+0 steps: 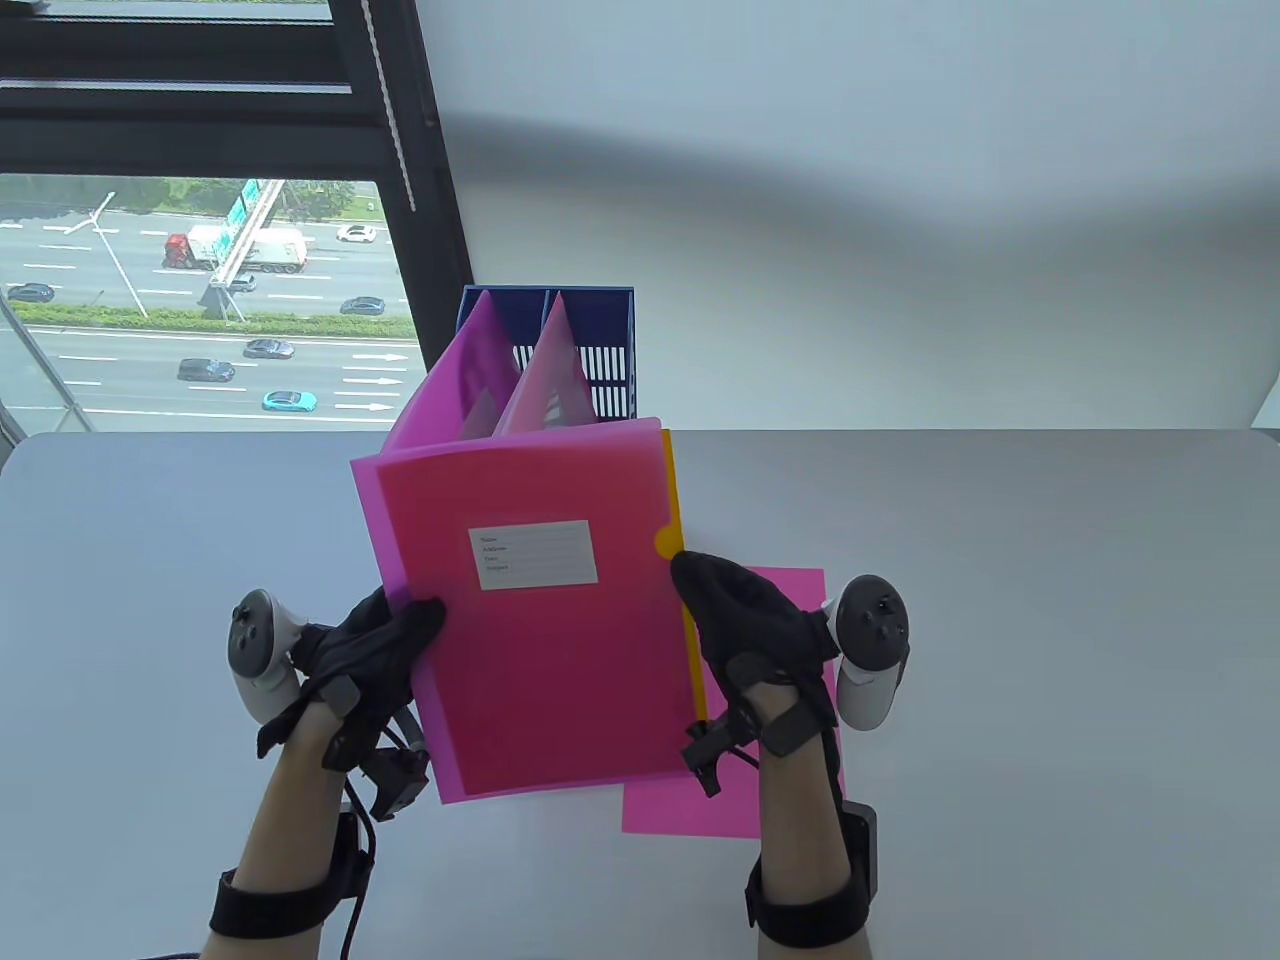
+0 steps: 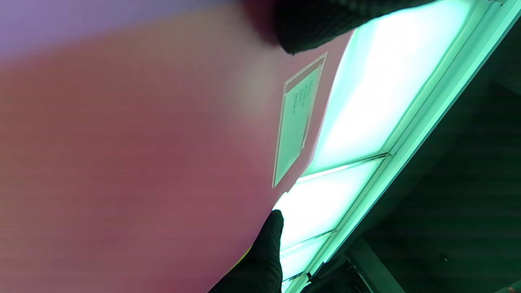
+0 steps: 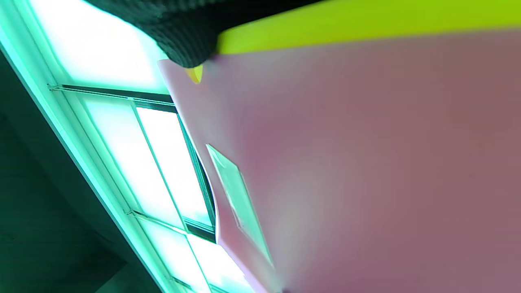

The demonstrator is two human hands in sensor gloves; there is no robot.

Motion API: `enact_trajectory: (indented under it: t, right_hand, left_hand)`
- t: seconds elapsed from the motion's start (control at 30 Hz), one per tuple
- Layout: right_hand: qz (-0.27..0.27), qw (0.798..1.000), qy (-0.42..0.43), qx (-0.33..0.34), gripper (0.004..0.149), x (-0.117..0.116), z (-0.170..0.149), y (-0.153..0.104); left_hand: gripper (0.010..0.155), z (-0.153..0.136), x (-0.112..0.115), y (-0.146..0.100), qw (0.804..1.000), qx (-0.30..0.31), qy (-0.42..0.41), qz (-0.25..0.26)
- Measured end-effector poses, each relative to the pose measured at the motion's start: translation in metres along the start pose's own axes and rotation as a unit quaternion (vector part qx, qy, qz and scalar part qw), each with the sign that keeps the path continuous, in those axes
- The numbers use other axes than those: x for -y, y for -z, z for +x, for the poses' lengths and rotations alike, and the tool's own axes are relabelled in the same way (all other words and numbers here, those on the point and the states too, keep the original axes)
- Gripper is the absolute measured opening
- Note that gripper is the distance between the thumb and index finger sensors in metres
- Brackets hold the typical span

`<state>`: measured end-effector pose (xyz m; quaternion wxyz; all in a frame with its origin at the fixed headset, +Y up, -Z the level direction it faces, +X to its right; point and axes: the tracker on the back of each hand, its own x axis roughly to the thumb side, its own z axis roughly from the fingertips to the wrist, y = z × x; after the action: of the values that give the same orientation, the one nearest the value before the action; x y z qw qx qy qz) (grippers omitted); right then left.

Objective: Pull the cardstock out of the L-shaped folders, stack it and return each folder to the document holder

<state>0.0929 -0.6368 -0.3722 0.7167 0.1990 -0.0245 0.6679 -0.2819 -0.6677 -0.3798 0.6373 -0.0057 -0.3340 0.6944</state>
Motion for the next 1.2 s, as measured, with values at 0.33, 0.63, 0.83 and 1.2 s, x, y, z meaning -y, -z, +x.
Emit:
enact_trajectory:
  t: [0.33,0.63,0.83,1.2]
  right_hand:
    - [0.088,0.99,0.109,-0.035,0.042,-0.003,-0.016,0.005]
    - [0.121,0.979,0.155,-0.047,0.042,-0.005,-0.024,0.007]
    - [0.084,0.99,0.101,-0.045,0.039,-0.001,-0.022,0.006]
    - [-0.002,0.997,-0.071,-0.016,0.036,0.003,-0.002,0.002]
  left_hand:
    - [0.047,0.003,-0.002,0.001,1.0,0.011,-0.001,-0.028]
    - [0.047,0.004,-0.002,0.001,0.999,0.015,-0.006,-0.04]
    - [0.047,0.004,-0.002,0.001,0.999,0.013,-0.003,-0.038]
    - [0.048,0.003,-0.002,0.001,1.0,0.001,0.007,-0.019]
